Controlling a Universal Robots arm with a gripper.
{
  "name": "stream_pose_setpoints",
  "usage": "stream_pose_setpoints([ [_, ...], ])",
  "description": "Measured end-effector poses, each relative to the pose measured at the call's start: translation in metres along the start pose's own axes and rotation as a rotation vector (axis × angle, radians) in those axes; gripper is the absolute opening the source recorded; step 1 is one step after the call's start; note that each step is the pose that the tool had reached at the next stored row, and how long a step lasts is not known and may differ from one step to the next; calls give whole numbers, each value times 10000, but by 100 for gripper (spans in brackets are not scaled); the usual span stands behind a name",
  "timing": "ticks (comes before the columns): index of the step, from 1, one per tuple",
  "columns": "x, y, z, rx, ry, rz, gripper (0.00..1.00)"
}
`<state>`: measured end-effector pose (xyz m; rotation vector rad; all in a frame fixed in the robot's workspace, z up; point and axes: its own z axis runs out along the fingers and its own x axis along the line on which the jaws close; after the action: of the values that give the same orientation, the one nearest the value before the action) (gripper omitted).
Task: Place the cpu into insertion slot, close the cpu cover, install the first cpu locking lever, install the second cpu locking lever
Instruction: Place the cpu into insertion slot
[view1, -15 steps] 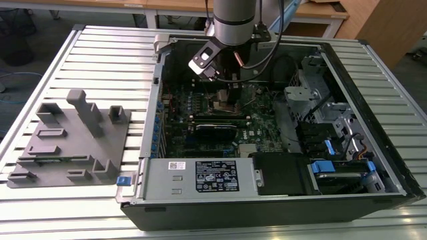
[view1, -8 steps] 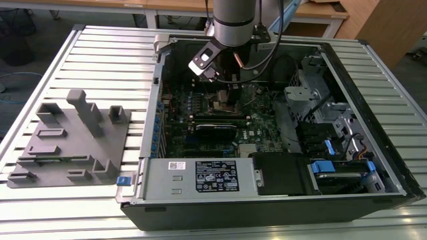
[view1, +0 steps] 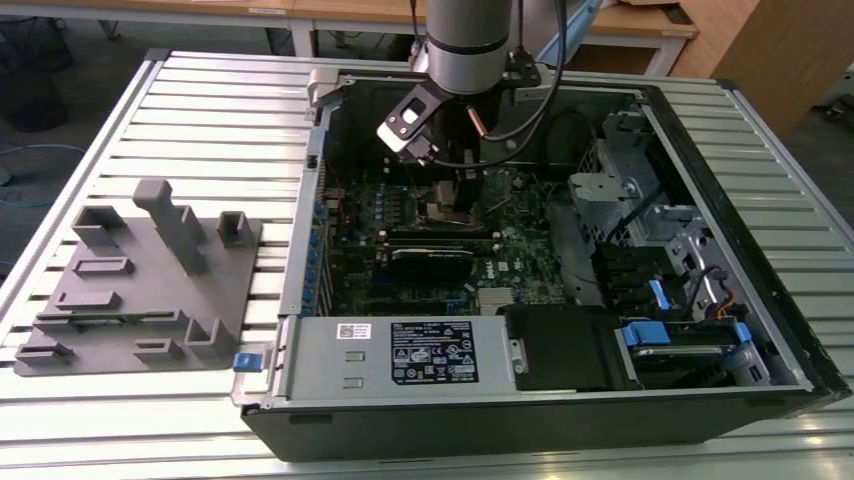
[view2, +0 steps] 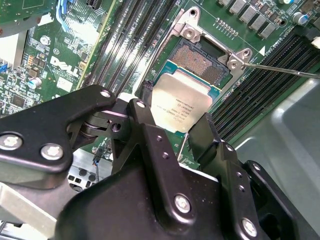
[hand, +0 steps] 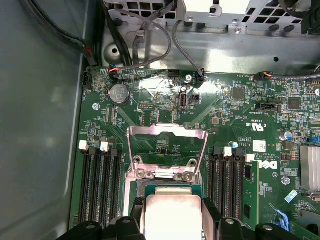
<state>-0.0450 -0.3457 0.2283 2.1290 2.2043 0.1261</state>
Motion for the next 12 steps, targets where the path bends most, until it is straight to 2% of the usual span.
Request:
stream_pose_setpoints([
  [4, 0, -2, 18, -2, 3, 0, 54],
  [12, 3, -11, 101, 2, -1, 2, 54],
])
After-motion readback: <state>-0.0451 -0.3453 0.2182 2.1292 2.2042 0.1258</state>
